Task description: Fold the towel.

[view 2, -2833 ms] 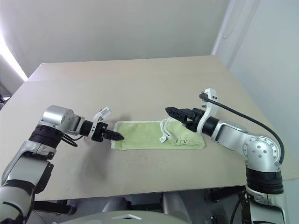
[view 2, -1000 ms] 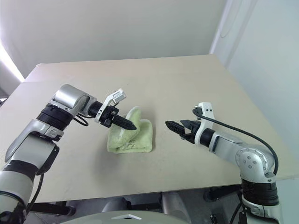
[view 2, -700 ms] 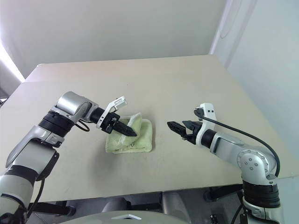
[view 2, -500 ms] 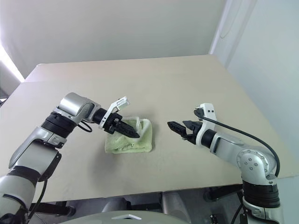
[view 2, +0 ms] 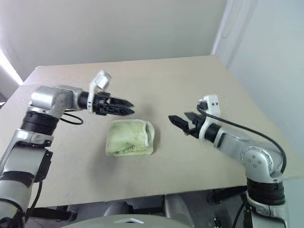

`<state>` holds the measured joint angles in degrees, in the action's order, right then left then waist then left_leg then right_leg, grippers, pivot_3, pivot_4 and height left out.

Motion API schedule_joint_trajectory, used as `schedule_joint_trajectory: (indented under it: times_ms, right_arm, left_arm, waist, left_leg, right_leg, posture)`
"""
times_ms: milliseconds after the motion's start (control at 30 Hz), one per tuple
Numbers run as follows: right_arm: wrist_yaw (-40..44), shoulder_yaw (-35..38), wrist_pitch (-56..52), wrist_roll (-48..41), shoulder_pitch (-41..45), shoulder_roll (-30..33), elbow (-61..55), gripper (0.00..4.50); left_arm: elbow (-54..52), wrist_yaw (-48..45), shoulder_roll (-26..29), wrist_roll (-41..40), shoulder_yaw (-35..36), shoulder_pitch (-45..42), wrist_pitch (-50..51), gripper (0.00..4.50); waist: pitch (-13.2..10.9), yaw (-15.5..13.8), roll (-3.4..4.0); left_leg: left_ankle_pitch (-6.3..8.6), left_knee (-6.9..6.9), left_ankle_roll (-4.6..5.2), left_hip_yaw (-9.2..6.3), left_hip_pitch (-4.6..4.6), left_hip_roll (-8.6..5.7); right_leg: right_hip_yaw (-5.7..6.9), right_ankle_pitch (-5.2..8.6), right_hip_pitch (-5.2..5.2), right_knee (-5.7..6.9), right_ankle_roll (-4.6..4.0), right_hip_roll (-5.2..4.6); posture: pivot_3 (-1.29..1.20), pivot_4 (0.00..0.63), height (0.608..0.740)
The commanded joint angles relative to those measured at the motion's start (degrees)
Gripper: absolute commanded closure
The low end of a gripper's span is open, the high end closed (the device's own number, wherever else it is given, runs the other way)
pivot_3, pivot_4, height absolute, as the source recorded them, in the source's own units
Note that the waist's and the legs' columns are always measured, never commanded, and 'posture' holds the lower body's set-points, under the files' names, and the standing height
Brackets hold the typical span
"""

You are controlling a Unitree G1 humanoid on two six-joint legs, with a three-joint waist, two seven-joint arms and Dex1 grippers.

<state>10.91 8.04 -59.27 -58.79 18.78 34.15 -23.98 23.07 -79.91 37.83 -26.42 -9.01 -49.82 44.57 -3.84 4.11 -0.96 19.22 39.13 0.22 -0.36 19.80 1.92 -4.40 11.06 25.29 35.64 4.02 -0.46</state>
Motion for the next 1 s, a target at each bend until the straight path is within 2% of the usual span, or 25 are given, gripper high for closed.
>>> schedule_joint_trajectory:
  times_ms: [33, 133, 300, 500, 633, 767, 1000]
  right_arm:
    - [4.1, -5.0, 0.8, 3.9, 2.6, -0.2, 0.7, 0.00]
    - [8.7, -13.9, 4.9, 11.4, 6.8, -2.5, 2.6, 0.00]
    - [12.8, -21.0, 9.7, 18.8, 9.7, -8.0, 6.7, 0.00]
    - [15.7, -23.3, 11.5, 22.8, 8.9, -12.6, 9.3, 0.00]
    - [17.6, -26.4, 12.4, 26.4, 6.5, -13.6, 10.8, 0.00]
    - [16.1, -30.9, 16.0, 34.4, 3.6, -15.0, 17.0, 0.00]
    - [16.9, -31.2, 17.7, 40.6, 2.7, -15.2, 20.0, 0.00]
  left_arm:
    - [0.1, -0.1, 0.8, 1.0, 2.0, 0.3, -3.4, 0.01]
    - [-2.6, -1.5, 3.1, 5.1, 1.7, 6.6, -16.2, 0.01]
    - [-6.9, 0.7, 1.5, 6.4, 2.0, 13.4, -23.7, 0.01]
    - [-11.6, 3.8, -1.1, 7.7, 1.1, 18.4, -25.5, 0.01]
    - [-12.6, 3.7, -1.3, 11.4, -1.3, 21.7, -31.6, 0.01]
    - [-7.8, 7.2, -3.9, 16.0, -3.3, 23.5, -38.2, 0.01]
    - [-2.4, 8.9, -5.3, 20.1, -5.4, 24.3, -44.4, 0.01]
  waist:
    - [0.0, -0.5, -0.06]
    - [0.0, -0.3, -0.04]
    - [0.0, -0.3, -0.11]
    - [0.1, -0.3, -0.14]
    - [0.1, -0.1, -0.14]
    - [0.1, -0.1, -0.14]
    - [0.2, -0.1, -0.17]
  left_leg:
    - [0.00, 0.00, 0.00, -0.01, -0.31, 0.00]
    - [0.00, 0.03, 0.00, 0.04, -0.34, -0.06]
    - [0.00, 0.03, 0.00, 0.05, -0.30, -0.05]
    - [0.00, 0.06, 0.00, 0.05, -0.26, -0.06]
    - [0.00, 0.06, 0.00, 0.05, -0.38, -0.06]
    - [0.00, 0.06, 0.00, 0.04, -0.43, -0.06]
    - [0.00, 0.07, -0.01, 0.03, -0.56, -0.06]
  right_leg:
    - [0.00, 0.00, -0.01, 0.02, 0.00, 0.00]
    - [-0.05, 0.00, -0.11, -0.02, 0.01, -0.06]
    - [-0.06, -0.01, -0.11, -0.10, 0.04, -0.08]
    - [-0.06, -0.06, -0.13, -0.09, 0.00, -0.09]
    - [-0.06, 0.00, -0.22, -0.06, 0.09, -0.08]
    - [-0.06, 0.01, -0.32, 0.00, 0.10, -0.07]
    - [-0.05, 0.02, -0.67, 0.04, 0.09, -0.07]
  posture:
    - [0.00, 0.000, 0.712]
    - [0.00, 0.000, 0.712]
    - [0.00, 0.000, 0.712]
    - [0.00, 0.000, 0.712]
    - [0.00, 0.000, 0.712]
    - [0.00, 0.000, 0.712]
    - [0.00, 0.000, 0.712]
